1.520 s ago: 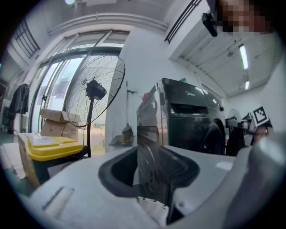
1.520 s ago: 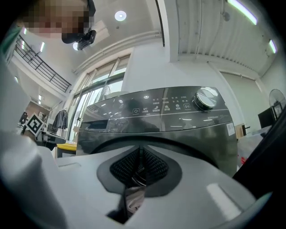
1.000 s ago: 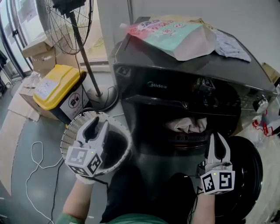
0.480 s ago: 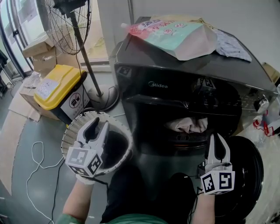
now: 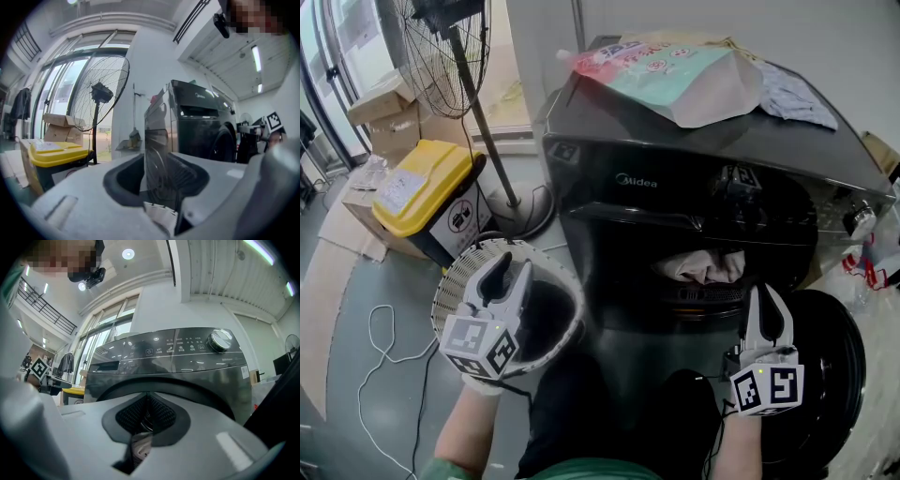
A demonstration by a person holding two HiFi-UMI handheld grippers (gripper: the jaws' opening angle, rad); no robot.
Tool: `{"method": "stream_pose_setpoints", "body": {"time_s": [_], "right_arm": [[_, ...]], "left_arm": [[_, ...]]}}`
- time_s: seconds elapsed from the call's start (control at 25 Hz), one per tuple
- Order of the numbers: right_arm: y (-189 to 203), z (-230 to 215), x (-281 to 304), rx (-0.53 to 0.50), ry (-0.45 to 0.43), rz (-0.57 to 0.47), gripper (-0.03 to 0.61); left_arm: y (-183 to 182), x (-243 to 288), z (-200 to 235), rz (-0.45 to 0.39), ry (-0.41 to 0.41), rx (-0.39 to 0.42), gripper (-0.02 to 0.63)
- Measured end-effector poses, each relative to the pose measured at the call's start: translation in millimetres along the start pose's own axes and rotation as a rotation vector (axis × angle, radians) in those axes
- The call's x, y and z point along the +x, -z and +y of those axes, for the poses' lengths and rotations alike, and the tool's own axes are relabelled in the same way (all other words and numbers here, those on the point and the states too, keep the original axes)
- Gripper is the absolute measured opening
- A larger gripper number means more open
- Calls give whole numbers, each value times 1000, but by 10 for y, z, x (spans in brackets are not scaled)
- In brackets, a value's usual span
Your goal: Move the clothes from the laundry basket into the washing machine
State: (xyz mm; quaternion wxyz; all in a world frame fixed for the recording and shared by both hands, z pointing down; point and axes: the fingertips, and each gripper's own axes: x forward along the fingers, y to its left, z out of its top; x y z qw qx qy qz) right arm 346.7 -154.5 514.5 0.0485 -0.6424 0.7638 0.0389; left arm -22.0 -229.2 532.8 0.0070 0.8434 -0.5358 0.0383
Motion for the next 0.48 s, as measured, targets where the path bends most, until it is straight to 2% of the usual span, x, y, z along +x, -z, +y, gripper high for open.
{"method": "stream_pose_setpoints", "body": {"time_s": [0.48], "right_arm": [[56,-15,49,-5,-2,11,17]], "left_arm": [[-13,46,15,1,0,5,149]]}}
